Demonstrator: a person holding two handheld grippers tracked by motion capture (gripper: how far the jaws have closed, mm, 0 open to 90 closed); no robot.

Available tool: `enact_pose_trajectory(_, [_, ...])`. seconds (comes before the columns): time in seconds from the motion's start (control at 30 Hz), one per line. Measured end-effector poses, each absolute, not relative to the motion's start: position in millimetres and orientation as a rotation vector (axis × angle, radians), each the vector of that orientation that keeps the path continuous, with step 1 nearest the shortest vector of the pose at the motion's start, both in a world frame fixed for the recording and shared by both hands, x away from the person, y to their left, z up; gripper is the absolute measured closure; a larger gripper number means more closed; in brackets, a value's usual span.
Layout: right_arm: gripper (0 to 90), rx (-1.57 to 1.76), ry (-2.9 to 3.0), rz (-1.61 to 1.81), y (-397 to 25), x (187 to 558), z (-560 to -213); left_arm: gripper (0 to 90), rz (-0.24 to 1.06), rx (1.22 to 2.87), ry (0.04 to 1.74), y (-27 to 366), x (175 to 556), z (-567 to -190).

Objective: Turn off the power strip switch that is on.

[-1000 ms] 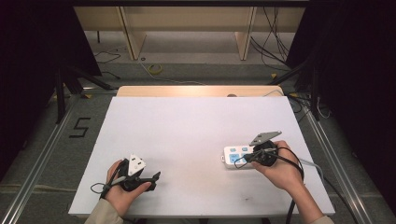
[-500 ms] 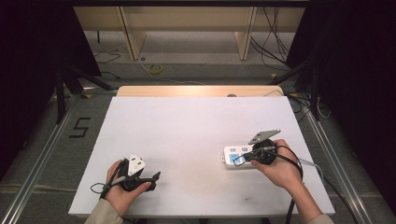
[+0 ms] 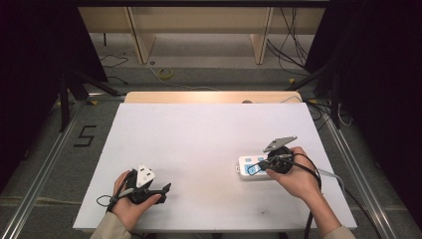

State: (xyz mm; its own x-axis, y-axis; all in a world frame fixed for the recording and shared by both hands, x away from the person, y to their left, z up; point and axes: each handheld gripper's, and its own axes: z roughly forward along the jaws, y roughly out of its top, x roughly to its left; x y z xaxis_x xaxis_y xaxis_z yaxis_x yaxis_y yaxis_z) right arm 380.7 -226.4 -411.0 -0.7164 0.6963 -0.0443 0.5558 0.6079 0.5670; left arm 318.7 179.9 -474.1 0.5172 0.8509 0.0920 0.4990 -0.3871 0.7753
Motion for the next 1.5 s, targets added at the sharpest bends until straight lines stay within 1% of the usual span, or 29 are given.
enact_pose_trajectory(1.5, [90.0,1.001,2.579,0.746,-213.1,394.0,-407.4,17.8,0.641,2.056,1.095,179.3,318.8,-473.6])
